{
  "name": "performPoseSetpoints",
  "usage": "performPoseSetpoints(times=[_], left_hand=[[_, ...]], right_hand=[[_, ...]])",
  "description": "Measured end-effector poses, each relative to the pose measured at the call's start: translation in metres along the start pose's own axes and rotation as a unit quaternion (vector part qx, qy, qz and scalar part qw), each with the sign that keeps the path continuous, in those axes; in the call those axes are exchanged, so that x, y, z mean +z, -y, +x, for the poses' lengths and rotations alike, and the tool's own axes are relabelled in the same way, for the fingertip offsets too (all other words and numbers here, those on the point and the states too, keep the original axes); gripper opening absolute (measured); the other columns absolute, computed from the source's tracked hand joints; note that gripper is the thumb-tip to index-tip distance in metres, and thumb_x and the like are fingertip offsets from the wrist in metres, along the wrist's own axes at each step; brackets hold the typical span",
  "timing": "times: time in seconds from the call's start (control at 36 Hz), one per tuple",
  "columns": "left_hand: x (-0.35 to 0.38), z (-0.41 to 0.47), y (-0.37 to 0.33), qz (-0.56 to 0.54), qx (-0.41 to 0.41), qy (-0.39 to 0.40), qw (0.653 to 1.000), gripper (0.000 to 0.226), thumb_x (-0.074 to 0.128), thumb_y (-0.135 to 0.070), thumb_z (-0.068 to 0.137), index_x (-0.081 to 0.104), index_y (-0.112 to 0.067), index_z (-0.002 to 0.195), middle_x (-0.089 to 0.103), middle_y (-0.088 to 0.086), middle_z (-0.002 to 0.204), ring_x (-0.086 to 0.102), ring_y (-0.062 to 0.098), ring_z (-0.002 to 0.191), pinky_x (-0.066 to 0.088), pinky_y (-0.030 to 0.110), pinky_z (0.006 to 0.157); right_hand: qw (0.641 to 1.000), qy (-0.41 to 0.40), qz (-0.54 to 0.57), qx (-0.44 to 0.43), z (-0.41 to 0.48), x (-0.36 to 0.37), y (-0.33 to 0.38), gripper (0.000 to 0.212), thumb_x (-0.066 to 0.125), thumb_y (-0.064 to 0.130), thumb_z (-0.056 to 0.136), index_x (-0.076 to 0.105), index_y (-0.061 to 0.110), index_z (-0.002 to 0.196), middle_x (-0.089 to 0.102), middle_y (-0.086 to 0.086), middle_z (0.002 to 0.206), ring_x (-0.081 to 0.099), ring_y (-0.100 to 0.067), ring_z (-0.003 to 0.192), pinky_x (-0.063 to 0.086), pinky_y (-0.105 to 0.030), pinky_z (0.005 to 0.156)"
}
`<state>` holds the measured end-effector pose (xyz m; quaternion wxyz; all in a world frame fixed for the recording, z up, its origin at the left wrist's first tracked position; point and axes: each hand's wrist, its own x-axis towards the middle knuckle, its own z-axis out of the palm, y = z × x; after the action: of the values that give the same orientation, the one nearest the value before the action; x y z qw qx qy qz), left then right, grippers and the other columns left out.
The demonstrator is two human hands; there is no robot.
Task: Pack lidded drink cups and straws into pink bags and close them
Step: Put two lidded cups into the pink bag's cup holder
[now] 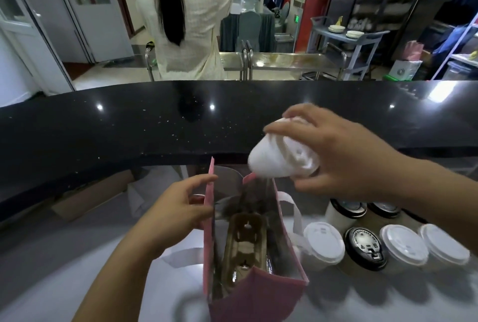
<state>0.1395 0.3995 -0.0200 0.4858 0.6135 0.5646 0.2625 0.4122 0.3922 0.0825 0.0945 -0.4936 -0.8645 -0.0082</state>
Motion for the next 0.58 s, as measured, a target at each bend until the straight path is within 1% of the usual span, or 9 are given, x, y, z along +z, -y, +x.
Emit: performPoseSetpoints(times=[0.06,0.11,0.17,0.28,0.33,0.39,0.47,0.53,0.58], left_hand=[[-0.002,-0.002,0.001,-0.010,0.002,0.002,1.000,0.059,0.068,-0.008,0.092,0.050,-0.033,0.143,0.062,0.004,0.129,0.067,0.021,0.106,0.062,0.036,0.084],[-0.003,-0.004,0.002,-0.009,0.003,-0.006,1.000,0.062,0.067,-0.006,0.092,0.048,-0.032,0.145,0.065,0.004,0.126,0.068,0.022,0.104,0.062,0.037,0.084],[-0.003,-0.005,0.005,-0.007,0.000,-0.021,1.000,0.063,0.065,-0.003,0.093,0.048,-0.033,0.145,0.066,0.002,0.124,0.069,0.020,0.102,0.062,0.033,0.080],[-0.004,-0.006,0.011,-0.019,-0.006,-0.041,0.999,0.065,0.064,-0.001,0.092,0.047,-0.035,0.145,0.066,-0.005,0.118,0.069,0.014,0.098,0.060,0.023,0.066],[-0.005,-0.007,0.013,-0.019,-0.007,-0.050,0.999,0.066,0.065,-0.002,0.091,0.047,-0.036,0.145,0.065,-0.009,0.114,0.069,0.011,0.096,0.057,0.020,0.062],[-0.005,-0.007,0.013,-0.016,-0.012,-0.057,0.998,0.070,0.066,0.000,0.089,0.047,-0.037,0.145,0.064,-0.009,0.114,0.069,0.012,0.097,0.058,0.023,0.064],[-0.005,-0.007,0.014,-0.005,-0.015,-0.065,0.998,0.074,0.064,0.004,0.087,0.046,-0.036,0.146,0.062,-0.003,0.122,0.067,0.015,0.101,0.062,0.032,0.072],[-0.004,-0.006,0.016,-0.005,-0.013,-0.069,0.998,0.074,0.065,0.003,0.087,0.047,-0.037,0.146,0.063,-0.003,0.124,0.067,0.017,0.103,0.062,0.032,0.071],[-0.004,-0.004,0.017,-0.007,-0.015,-0.066,0.998,0.074,0.066,0.002,0.087,0.047,-0.038,0.146,0.062,-0.003,0.125,0.065,0.017,0.105,0.061,0.029,0.069]], right_hand=[[0.999,0.033,0.008,-0.032,0.005,0.005,0.022,0.086,0.073,0.052,0.069,0.031,0.051,0.144,0.034,0.010,0.145,0.044,-0.008,0.116,0.047,-0.029,0.082],[0.996,0.069,-0.004,-0.061,0.013,0.018,0.037,0.086,0.072,0.050,0.069,0.029,0.050,0.143,0.036,0.009,0.143,0.049,-0.013,0.115,0.048,-0.031,0.081],[0.991,0.109,-0.003,-0.077,0.022,0.035,0.047,0.081,0.070,0.049,0.070,0.031,0.049,0.141,0.039,0.005,0.139,0.052,-0.019,0.111,0.049,-0.034,0.079],[0.982,0.168,0.005,-0.080,0.042,0.077,0.052,0.066,0.067,0.050,0.077,0.041,0.044,0.136,0.047,-0.002,0.127,0.055,-0.023,0.105,0.049,-0.035,0.075],[0.978,0.193,-0.011,-0.076,0.052,0.098,0.050,0.067,0.071,0.045,0.079,0.042,0.041,0.139,0.048,-0.002,0.121,0.055,-0.024,0.104,0.050,-0.034,0.074],[0.973,0.217,-0.035,-0.067,0.061,0.117,0.048,0.072,0.076,0.039,0.078,0.043,0.037,0.142,0.048,-0.002,0.121,0.056,-0.025,0.105,0.053,-0.035,0.075],[0.968,0.233,-0.074,-0.054,0.069,0.138,0.046,0.077,0.078,0.032,0.077,0.042,0.034,0.145,0.049,-0.005,0.127,0.056,-0.028,0.108,0.044,-0.033,0.072],[0.966,0.240,-0.087,-0.047,0.072,0.147,0.043,0.079,0.079,0.030,0.077,0.041,0.034,0.146,0.050,-0.005,0.129,0.054,-0.030,0.111,0.040,-0.034,0.072],[0.964,0.249,-0.083,-0.038,0.073,0.153,0.041,0.079,0.078,0.026,0.077,0.040,0.034,0.147,0.051,-0.006,0.130,0.052,-0.031,0.114,0.040,-0.035,0.076]])
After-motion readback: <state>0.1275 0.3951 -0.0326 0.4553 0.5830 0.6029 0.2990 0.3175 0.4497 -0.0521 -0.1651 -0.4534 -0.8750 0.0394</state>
